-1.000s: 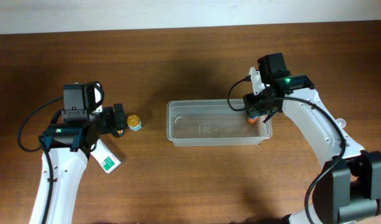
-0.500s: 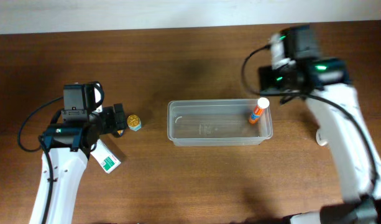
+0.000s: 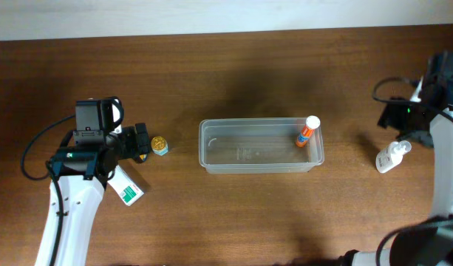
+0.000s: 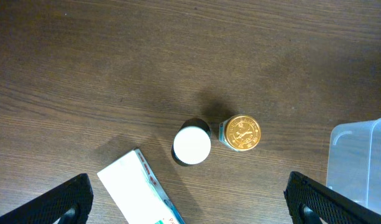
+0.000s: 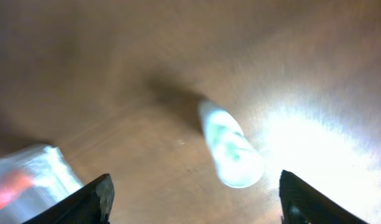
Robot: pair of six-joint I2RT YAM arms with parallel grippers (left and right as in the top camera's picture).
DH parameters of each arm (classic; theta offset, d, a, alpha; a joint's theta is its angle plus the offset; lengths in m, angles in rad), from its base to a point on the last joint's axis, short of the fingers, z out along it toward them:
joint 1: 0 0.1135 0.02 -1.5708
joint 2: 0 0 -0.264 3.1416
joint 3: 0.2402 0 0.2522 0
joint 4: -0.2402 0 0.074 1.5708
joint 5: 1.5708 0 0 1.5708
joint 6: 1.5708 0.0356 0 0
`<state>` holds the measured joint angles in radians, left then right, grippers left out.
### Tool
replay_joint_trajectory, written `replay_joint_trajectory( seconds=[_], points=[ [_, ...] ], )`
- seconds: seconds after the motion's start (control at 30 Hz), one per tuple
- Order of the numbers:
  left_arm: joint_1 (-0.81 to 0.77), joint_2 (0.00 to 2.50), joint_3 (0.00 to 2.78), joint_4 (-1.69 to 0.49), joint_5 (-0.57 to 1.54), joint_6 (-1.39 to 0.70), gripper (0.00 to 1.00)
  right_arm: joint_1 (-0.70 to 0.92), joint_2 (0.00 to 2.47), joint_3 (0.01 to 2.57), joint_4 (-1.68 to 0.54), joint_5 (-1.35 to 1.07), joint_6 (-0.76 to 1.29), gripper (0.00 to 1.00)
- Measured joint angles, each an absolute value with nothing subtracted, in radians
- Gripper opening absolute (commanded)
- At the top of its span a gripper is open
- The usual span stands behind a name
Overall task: Pack container
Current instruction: 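Grasp the white dropper bottle with the right gripper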
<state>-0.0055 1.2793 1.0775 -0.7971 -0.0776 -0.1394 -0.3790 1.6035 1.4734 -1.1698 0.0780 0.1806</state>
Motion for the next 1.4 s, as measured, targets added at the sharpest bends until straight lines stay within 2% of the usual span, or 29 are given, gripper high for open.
replay_joint_trajectory(
  seconds=[0.17,0.3,0.43,0.5,0.63,0.9,1.1,1.23,1.4],
  points=[
    [-0.006,1.279,1.077,-0.797,-0.078,-0.139,0.99,-0.45,1.646,1.371,-1.108,0.07,0.181,0.78],
    [-0.006,1.279,1.077,-0.797,-0.078,-0.139,0.99,-0.468,1.671,1.331,-1.085,0.066,0.178,0.68],
    [-0.006,1.279,1.077,-0.797,-0.078,-0.139,0.99,-0.468,1.697,1.327,-1.069,0.062,0.177,0.45],
    [-0.006,1.279,1.077,-0.797,-0.078,-0.139,0.99,-0.468,1.706,1.327,-1.06,0.06,0.18,0.39],
    [-0.006,1.279,1.077,-0.797,-0.078,-0.139,0.99,-0.468,1.708,1.327,-1.046,0.06,0.177,0.2],
    [-0.006,1.279,1.077,-0.797,-0.078,-0.139,0.99,-0.469,1.708,1.33,-1.056,0.035,0.173,0.18],
    [-0.006,1.279,1.077,-0.797,-0.078,-0.139,0.99,-0.454,1.689,1.385,-1.187,-0.078,0.121,0.18],
    [-0.006,1.279,1.077,-0.797,-0.078,-0.139,0.99,-0.383,1.605,1.462,-1.278,-0.12,0.082,0.19],
    [-0.006,1.279,1.077,-0.797,-0.078,-0.139,0.99,-0.21,1.437,1.504,-1.31,-0.147,0.054,0.18]
  ],
)
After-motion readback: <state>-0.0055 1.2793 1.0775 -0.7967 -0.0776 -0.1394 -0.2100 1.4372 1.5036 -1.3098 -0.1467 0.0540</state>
